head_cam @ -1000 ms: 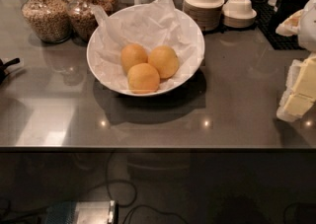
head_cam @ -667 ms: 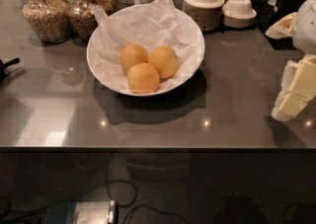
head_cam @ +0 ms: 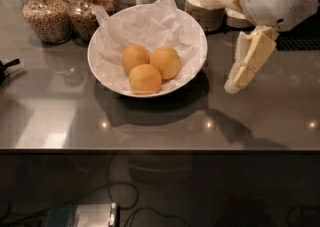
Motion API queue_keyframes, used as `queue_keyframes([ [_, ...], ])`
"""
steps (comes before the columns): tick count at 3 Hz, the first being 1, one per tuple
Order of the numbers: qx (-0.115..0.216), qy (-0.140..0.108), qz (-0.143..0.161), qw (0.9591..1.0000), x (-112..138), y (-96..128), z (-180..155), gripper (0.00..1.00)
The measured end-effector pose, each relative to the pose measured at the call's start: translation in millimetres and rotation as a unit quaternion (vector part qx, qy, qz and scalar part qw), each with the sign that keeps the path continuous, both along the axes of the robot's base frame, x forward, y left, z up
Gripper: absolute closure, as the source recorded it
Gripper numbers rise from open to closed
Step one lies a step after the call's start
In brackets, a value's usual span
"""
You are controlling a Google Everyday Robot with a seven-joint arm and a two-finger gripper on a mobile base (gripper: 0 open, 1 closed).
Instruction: Pick orange from white bowl
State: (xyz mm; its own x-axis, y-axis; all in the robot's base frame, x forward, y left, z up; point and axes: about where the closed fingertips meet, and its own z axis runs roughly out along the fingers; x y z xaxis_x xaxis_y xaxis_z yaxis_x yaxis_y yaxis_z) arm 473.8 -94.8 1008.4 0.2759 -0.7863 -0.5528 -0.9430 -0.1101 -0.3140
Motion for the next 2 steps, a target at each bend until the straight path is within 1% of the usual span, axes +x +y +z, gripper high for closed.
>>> queue_keyframes([
  [1, 0.045, -0.032, 0.058, 0.9968, 18, 48, 29, 0.00],
  [2, 0.058, -0.041, 0.083, 0.9940, 47, 95, 38, 0.00],
])
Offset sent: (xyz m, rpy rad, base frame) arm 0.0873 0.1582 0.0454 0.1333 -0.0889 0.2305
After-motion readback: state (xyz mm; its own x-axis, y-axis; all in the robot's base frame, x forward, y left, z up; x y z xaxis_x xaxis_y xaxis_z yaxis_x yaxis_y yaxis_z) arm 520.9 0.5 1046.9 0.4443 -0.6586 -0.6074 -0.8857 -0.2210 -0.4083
